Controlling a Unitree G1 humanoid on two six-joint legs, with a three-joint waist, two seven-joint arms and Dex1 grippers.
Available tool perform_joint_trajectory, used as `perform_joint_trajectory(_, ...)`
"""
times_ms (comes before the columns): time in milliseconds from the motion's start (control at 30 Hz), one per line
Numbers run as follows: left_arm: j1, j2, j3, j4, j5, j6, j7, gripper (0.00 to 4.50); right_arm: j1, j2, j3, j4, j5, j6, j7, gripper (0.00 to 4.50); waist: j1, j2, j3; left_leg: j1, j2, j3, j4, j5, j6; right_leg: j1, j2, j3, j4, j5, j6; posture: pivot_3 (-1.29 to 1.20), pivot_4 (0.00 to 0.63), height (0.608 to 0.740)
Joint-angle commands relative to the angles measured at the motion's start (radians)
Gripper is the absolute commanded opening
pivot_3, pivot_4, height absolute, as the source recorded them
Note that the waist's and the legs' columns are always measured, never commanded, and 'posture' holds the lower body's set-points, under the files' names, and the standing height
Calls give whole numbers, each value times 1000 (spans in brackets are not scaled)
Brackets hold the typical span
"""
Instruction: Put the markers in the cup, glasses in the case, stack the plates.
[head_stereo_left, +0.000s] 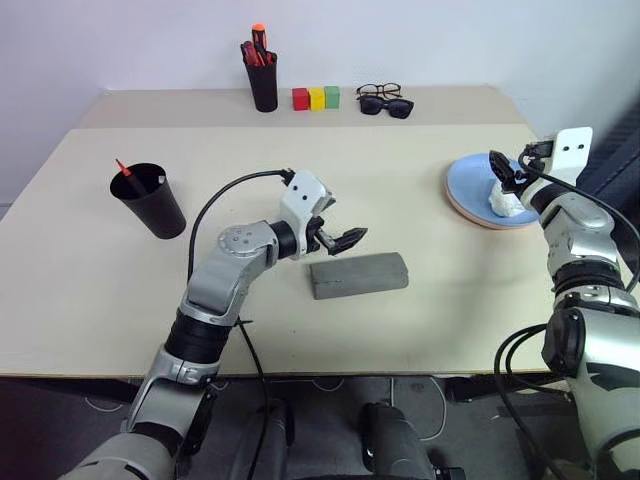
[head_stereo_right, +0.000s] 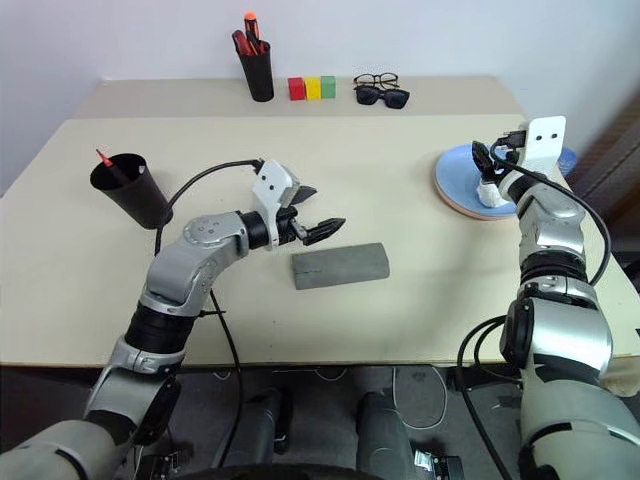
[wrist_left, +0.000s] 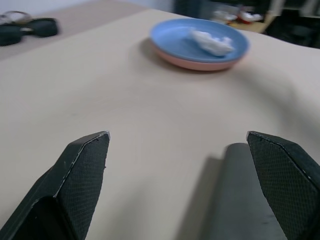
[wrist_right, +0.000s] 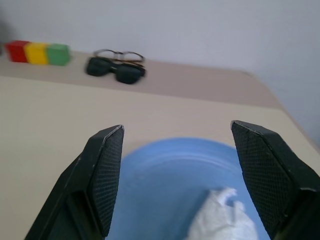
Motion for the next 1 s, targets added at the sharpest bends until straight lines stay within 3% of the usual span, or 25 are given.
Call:
perform_joint_trajectory(33,65,24,43,-41,20,-125,21,4500,155,-6,-24,-294,93,69,111,3455,4,0,0,0,0,0,0,0,0,0,0,0,0,0,0,0,150,740)
perform_joint_trajectory(167,194,61,98,-80,21,-226,40,4500,490,-11,-43,-753,191,202,160,3455,4,0,0,-1,0,0,0,0,0,-1,0,0,0,0,0,0,150,740)
perform_joint_trajectory(333,369,73,189,-144,13,-370,82,4500,829,-41,-129,-1128,304,331,191,3455,3,1,-1,-1,0,0,2,0,0,-1,-1,0,0,-2,-4,0,150,740)
perform_joint_trajectory(633,603,160,293,-290,-82,-387,24,4500,1146,-70,-263,-1251,349,345,305,3455,4,0,-2,0,2,2,-1,-2,-3,0,-1,0,-7,-3,-6,0,150,740)
perform_joint_trajectory(1000,606,200,295,-306,-127,-347,0,4500,1168,-57,-272,-1234,333,329,305,3455,5,1,-3,-3,2,4,-1,-3,-4,1,-2,0,-15,-2,-6,0,150,740)
